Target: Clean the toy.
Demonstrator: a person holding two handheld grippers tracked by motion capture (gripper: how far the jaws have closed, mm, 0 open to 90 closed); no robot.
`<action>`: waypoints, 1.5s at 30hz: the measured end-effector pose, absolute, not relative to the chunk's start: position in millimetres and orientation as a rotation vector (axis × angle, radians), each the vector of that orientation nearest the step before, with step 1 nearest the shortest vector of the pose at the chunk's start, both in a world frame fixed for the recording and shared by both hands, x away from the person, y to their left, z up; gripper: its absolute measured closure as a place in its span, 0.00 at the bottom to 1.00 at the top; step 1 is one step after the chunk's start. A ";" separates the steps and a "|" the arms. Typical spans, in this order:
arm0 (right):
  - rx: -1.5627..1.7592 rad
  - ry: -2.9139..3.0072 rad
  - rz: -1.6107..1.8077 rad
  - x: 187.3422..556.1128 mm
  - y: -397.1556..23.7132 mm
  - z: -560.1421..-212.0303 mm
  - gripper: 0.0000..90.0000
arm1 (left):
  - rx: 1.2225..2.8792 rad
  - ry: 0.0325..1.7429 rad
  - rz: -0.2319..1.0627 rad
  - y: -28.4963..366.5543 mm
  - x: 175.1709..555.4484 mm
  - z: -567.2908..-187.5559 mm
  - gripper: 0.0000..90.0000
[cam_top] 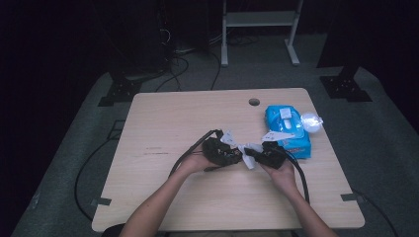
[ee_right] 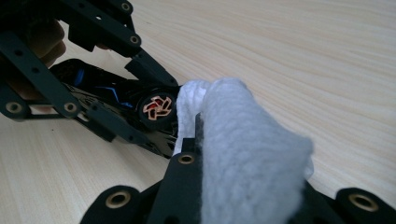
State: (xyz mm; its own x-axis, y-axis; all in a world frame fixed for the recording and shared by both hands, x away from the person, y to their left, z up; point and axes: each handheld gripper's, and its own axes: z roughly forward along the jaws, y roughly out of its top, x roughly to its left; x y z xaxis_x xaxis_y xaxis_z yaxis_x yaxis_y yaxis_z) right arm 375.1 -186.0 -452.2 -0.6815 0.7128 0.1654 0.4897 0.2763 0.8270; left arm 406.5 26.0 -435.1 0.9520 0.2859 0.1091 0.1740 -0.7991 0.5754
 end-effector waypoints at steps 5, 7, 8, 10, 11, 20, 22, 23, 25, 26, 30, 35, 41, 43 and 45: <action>1.124 2.325 1.372 375.8 -181.9 -455.5 0.93 | 2.539 0.321 0.241 23.2 407.6 -431.8 0.63; 1.131 2.324 1.399 376.0 -183.2 -454.7 0.93 | 2.518 0.303 0.260 26.0 404.8 -429.4 0.64; 1.132 2.319 1.418 375.4 -183.9 -453.0 0.93 | 2.518 0.303 0.260 26.0 404.8 -429.4 0.64; 1.118 2.307 1.458 372.9 -184.1 -447.3 0.93 | 2.457 0.301 0.252 33.8 399.9 -425.2 0.64; 1.108 2.300 1.476 371.6 -184.0 -444.0 0.93 | 2.436 0.302 0.254 36.8 398.3 -423.2 0.64; 1.013 2.229 1.551 358.6 -182.9 -417.6 0.93 | 2.268 0.299 0.261 57.4 384.7 -408.3 0.64; 1.017 2.220 1.572 357.2 -182.8 -414.9 0.93 | 2.260 0.294 0.273 59.6 382.7 -406.5 0.64; 1.004 2.218 1.577 355.8 -181.3 -411.8 0.93 | 2.260 0.294 0.273 59.6 382.7 -406.5 0.64; 0.963 2.209 1.608 352.0 -175.3 -403.4 0.93 | 2.236 0.279 0.271 61.0 379.6 -407.3 0.64; 0.939 2.205 1.629 350.4 -171.9 -399.3 0.93 | 2.224 0.285 0.267 60.8 378.6 -407.3 0.64; 0.879 2.206 1.598 346.4 -164.9 -391.4 0.93 | 2.213 0.286 0.279 64.3 376.7 -403.0 0.64; 0.960 2.209 1.540 353.2 -177.0 -404.4 0.93 | 2.209 0.296 0.277 67.0 378.2 -402.6 0.64; 0.908 2.189 1.614 347.7 -170.4 -393.8 0.93 | 2.185 0.292 0.262 65.4 377.7 -402.0 0.65; 0.897 2.189 1.615 347.9 -168.3 -391.3 0.93 | 2.183 0.293 0.267 66.1 377.6 -401.5 0.65; 0.898 2.190 1.609 348.5 -168.6 -391.9 0.93 | 2.185 0.294 0.271 66.6 377.5 -401.5 0.65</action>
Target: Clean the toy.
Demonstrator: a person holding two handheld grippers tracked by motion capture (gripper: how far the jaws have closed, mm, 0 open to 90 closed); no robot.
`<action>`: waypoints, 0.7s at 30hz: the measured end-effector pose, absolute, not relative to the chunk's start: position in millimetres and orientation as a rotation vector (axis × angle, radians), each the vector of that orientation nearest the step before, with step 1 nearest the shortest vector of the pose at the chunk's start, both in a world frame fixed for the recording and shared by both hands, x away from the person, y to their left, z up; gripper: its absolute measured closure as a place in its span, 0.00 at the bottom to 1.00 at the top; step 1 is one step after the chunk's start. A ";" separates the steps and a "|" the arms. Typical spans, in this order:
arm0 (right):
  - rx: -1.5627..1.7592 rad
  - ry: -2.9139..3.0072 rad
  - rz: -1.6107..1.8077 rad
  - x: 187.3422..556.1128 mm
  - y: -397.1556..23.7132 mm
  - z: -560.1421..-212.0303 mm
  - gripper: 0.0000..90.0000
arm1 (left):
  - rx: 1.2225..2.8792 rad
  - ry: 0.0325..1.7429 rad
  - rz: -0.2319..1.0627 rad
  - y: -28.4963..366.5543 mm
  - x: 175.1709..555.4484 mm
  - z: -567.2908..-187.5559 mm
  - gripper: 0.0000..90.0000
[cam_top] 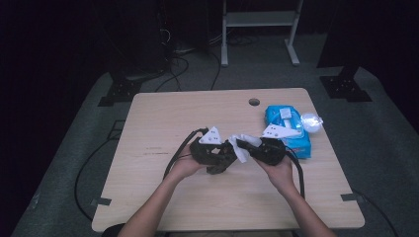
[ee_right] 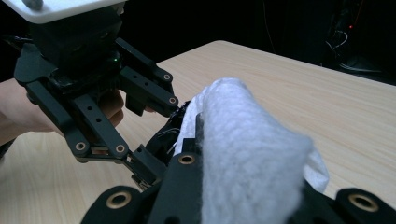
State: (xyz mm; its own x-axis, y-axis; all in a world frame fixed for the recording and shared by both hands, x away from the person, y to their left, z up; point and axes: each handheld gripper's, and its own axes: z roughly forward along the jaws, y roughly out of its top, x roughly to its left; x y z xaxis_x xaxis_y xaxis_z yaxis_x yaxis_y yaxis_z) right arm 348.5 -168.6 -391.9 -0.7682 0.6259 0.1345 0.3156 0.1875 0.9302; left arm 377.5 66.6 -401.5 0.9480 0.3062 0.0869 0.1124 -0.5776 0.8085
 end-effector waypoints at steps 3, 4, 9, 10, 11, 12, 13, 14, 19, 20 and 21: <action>0.945 2.196 1.570 352.5 -175.9 -401.6 0.93 | 2.181 0.299 0.265 69.7 378.3 -401.0 0.65; 0.963 2.198 1.569 353.5 -177.9 -404.2 0.93 | 2.175 0.301 0.259 70.0 378.4 -400.9 0.65; 0.942 2.190 1.609 351.1 -174.9 -398.9 0.93 | 2.183 0.291 0.253 65.6 377.9 -403.4 0.65; 0.911 2.188 1.611 348.9 -171.2 -394.3 0.93 | 2.180 0.288 0.251 65.1 377.6 -402.3 0.65; 0.901 2.189 1.603 348.5 -170.4 -393.0 0.93 | 2.177 0.289 0.252 65.4 377.2 -401.8 0.65; 0.902 2.186 1.607 348.6 -170.6 -393.0 0.93 | 2.176 0.288 0.254 66.4 376.8 -400.6 0.65; 0.914 2.187 1.612 349.6 -172.2 -394.4 0.93 | 2.172 0.288 0.251 67.2 376.8 -400.1 0.65; 0.921 2.186 1.607 350.5 -173.7 -396.0 0.93 | 2.167 0.292 0.249 68.8 377.0 -399.3 0.65; 0.997 2.200 1.572 355.9 -182.9 -411.3 0.93 | 2.160 0.297 0.250 70.9 377.3 -398.4 0.65; 1.002 2.201 1.577 355.9 -183.2 -411.5 0.93 | 2.163 0.294 0.250 70.4 377.3 -398.6 0.65; 1.002 2.201 1.577 355.9 -183.2 -411.5 0.93 | 2.163 0.294 0.250 70.4 377.3 -398.6 0.65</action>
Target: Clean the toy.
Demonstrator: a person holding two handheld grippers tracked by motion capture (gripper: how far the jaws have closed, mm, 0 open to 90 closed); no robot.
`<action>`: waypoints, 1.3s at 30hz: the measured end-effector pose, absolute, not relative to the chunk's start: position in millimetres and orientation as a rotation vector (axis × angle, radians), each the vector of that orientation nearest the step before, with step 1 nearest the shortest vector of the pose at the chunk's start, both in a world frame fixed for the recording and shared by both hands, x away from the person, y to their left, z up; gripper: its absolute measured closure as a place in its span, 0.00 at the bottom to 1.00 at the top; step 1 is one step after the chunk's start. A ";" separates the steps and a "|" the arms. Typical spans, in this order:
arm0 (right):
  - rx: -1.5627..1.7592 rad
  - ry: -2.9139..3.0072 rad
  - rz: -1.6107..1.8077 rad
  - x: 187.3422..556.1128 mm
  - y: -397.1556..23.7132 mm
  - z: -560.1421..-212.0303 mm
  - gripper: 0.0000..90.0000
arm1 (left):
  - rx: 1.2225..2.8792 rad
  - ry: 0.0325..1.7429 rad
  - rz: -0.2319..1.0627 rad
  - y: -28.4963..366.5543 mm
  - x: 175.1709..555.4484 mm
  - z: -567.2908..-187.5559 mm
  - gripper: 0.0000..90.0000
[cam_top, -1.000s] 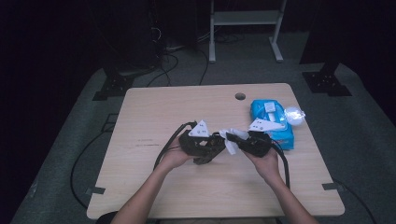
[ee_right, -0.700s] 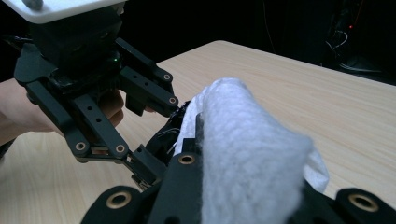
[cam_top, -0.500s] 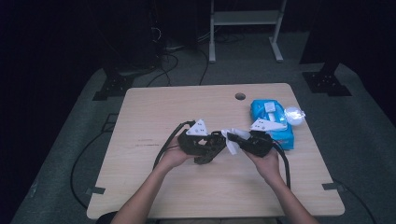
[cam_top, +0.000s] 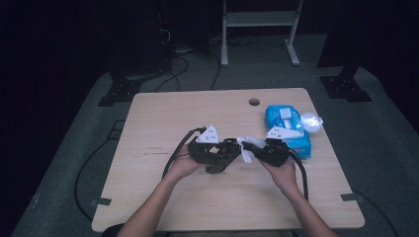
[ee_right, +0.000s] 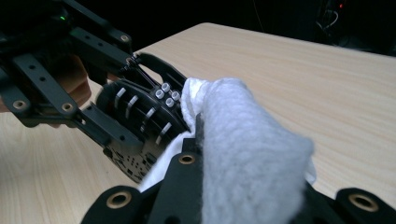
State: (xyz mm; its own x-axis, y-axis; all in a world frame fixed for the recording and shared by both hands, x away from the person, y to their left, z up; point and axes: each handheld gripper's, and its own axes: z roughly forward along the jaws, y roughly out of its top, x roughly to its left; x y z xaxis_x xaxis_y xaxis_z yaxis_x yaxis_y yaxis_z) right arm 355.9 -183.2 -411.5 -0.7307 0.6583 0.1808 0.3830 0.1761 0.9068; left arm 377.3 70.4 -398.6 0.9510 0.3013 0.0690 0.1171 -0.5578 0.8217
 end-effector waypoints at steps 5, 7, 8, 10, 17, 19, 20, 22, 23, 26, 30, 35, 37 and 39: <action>0.951 2.184 1.639 351.9 -177.8 -398.9 0.93 | 2.152 0.294 0.239 69.5 377.5 -399.1 0.65; 0.946 2.188 1.627 352.8 -178.1 -399.5 0.93 | 2.154 0.291 0.246 70.0 377.4 -398.2 0.65; 0.969 2.193 1.615 354.9 -180.5 -403.3 0.93 | 2.149 0.295 0.247 71.7 377.4 -397.3 0.65; 1.005 2.202 1.616 357.6 -184.7 -410.6 0.93 | 2.144 0.298 0.244 72.8 377.4 -396.6 0.65; 0.995 2.198 1.670 356.3 -183.0 -405.5 0.93 | 2.155 0.288 0.235 70.1 377.8 -399.5 0.65; 0.983 2.192 1.690 355.3 -182.1 -401.6 0.93 | 2.149 0.286 0.236 70.6 377.5 -398.3 0.65; 0.980 2.192 1.690 355.3 -182.3 -401.2 0.93 | 2.149 0.286 0.236 70.6 377.5 -398.3 0.65; 0.991 2.192 1.683 356.4 -184.0 -404.3 0.93 | 2.146 0.290 0.245 71.9 376.5 -396.3 0.65; 0.991 2.192 1.683 356.4 -184.0 -404.3 0.93 | 2.146 0.290 0.245 71.9 376.5 -396.3 0.65; 1.053 2.219 1.639 361.1 -188.8 -418.6 0.93 | 2.151 0.287 0.255 72.7 376.4 -395.8 0.65; 1.075 2.234 1.635 363.9 -188.3 -422.4 0.93 | 2.134 0.290 0.247 73.6 376.2 -394.0 0.65; 1.083 2.219 1.685 363.2 -189.0 -418.8 0.93 | 2.133 0.290 0.252 74.2 376.3 -393.3 0.65; 1.072 2.210 1.702 361.2 -188.6 -415.5 0.93 | 2.131 0.286 0.255 73.7 375.9 -392.7 0.65; 1.069 2.203 1.709 359.9 -188.7 -411.7 0.94 | 2.128 0.284 0.255 74.5 375.5 -390.8 0.65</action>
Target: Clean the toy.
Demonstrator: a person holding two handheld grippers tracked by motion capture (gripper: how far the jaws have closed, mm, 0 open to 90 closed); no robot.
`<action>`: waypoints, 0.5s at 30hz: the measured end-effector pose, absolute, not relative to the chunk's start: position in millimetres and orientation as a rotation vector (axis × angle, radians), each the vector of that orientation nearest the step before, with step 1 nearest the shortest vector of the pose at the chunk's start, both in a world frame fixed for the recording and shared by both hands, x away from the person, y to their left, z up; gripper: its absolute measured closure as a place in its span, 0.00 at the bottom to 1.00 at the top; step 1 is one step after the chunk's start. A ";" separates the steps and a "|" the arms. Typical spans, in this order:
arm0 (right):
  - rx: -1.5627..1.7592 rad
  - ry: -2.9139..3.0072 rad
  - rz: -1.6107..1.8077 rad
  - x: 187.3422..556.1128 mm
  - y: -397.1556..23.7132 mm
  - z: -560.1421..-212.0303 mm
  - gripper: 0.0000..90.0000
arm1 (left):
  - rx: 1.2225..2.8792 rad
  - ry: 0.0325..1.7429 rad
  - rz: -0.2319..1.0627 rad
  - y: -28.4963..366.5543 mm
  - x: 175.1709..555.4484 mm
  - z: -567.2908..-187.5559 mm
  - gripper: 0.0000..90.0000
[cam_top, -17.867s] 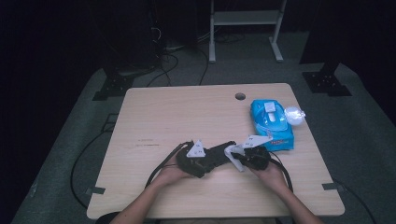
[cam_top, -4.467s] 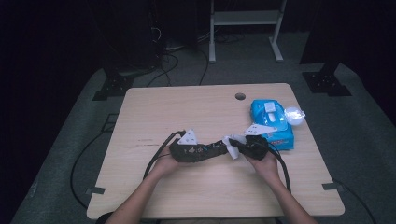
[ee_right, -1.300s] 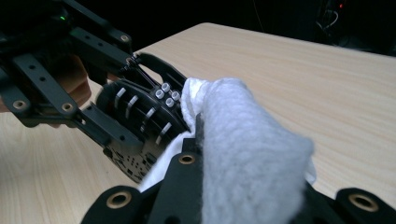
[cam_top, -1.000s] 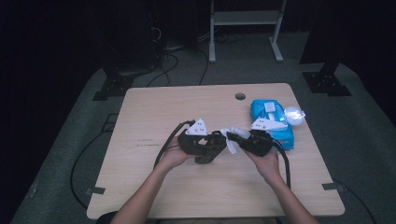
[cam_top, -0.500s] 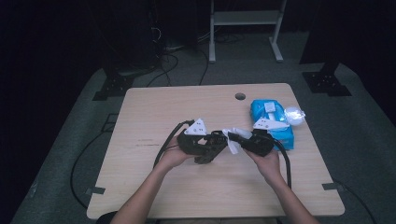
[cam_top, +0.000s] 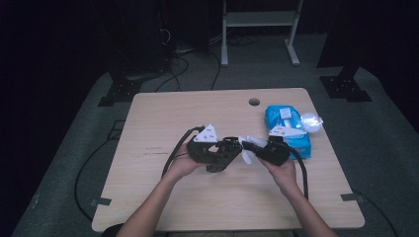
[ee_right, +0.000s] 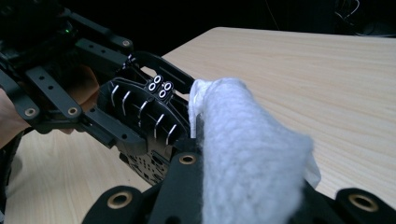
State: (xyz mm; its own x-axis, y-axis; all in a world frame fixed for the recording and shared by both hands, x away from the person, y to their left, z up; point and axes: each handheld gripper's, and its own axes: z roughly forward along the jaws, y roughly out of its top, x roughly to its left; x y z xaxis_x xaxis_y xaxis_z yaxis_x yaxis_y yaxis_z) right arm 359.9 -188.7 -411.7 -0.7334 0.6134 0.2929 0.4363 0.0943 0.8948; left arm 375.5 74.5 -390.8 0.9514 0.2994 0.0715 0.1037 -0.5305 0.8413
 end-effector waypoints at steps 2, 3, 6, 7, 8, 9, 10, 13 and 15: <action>1.057 2.194 1.731 358.9 -188.9 -407.7 0.94 | 2.123 0.282 0.257 74.5 375.1 -389.6 0.65; 1.051 2.183 1.742 357.8 -188.4 -404.4 0.94 | 2.125 0.279 0.257 74.5 375.0 -389.3 0.65; 1.013 2.172 1.779 354.3 -186.4 -395.4 0.94 | 2.140 0.268 0.262 70.9 373.9 -391.0 0.65; 0.990 2.174 1.782 352.6 -184.2 -392.3 0.94 | 2.148 0.265 0.259 69.0 373.6 -392.1 0.65; 0.990 2.174 1.782 352.6 -184.2 -392.3 0.94 | 2.148 0.265 0.259 69.0 373.6 -392.1 0.65; 0.952 2.186 1.780 348.7 -177.5 -387.0 0.94 | 2.152 0.260 0.247 65.5 372.8 -394.6 0.65; 0.933 2.192 1.793 347.1 -174.4 -385.2 0.94 | 2.152 0.260 0.247 65.5 372.8 -394.6 0.65; 0.884 2.218 1.784 343.5 -164.5 -382.6 0.94 | 2.162 0.245 0.244 61.5 370.7 -396.4 0.65; 0.877 2.221 1.775 343.1 -163.5 -382.6 0.94 | 2.166 0.245 0.247 62.0 370.8 -396.2 0.65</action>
State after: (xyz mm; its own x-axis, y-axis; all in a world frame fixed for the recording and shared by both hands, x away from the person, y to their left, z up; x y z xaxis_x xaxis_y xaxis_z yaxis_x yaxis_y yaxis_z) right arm 343.1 -163.5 -382.6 -0.8135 0.5359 0.2258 0.3384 0.1205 0.9332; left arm 370.8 62.0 -396.2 0.9602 0.2660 0.0850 0.0833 -0.5633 0.8221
